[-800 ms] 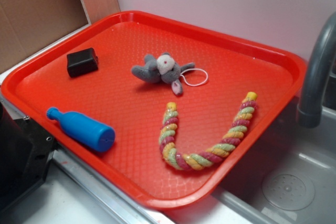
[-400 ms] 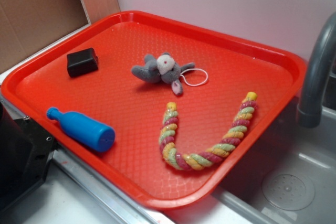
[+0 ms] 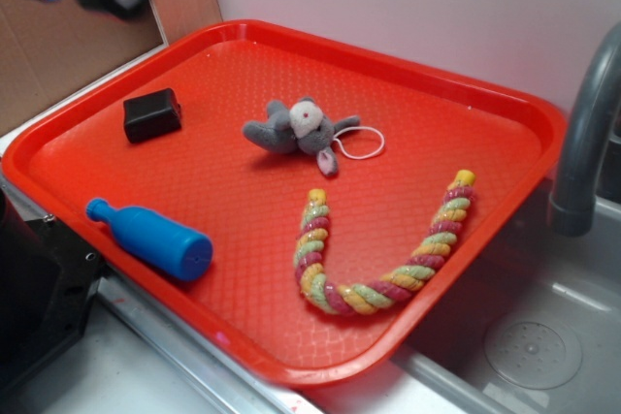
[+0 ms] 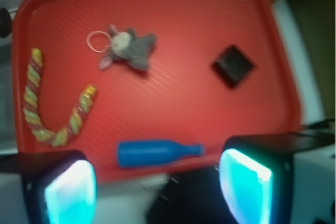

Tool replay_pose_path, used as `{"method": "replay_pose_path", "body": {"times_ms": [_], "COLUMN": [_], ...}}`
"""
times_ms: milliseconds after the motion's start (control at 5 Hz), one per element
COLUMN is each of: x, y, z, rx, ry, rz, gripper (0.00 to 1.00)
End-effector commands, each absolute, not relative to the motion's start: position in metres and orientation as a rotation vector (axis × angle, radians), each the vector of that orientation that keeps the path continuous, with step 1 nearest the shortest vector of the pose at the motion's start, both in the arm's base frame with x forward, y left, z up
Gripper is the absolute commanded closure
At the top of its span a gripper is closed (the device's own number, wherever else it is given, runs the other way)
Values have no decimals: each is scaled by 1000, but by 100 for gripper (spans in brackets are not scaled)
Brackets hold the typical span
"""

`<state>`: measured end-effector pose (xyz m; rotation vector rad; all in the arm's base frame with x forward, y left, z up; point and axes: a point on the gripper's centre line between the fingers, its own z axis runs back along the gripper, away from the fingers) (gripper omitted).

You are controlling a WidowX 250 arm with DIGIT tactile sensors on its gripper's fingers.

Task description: Grab the multicolored rope.

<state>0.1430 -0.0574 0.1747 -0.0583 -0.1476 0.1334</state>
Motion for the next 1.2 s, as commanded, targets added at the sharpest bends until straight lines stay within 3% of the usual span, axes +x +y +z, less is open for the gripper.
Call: {"method": "replay_pose_path", "body": {"times_ms": [0, 200, 600, 800, 1000], "x": [173, 174, 176, 177, 177], "y": [-93, -105, -134, -133, -133], "z": [117, 85, 41, 39, 39], "rx": [-133, -148, -208, -263, -263], "ry": [-136, -52, 17, -26, -26], "rz": [255, 241, 192, 174, 174], "gripper": [0, 0, 0, 0, 0]}}
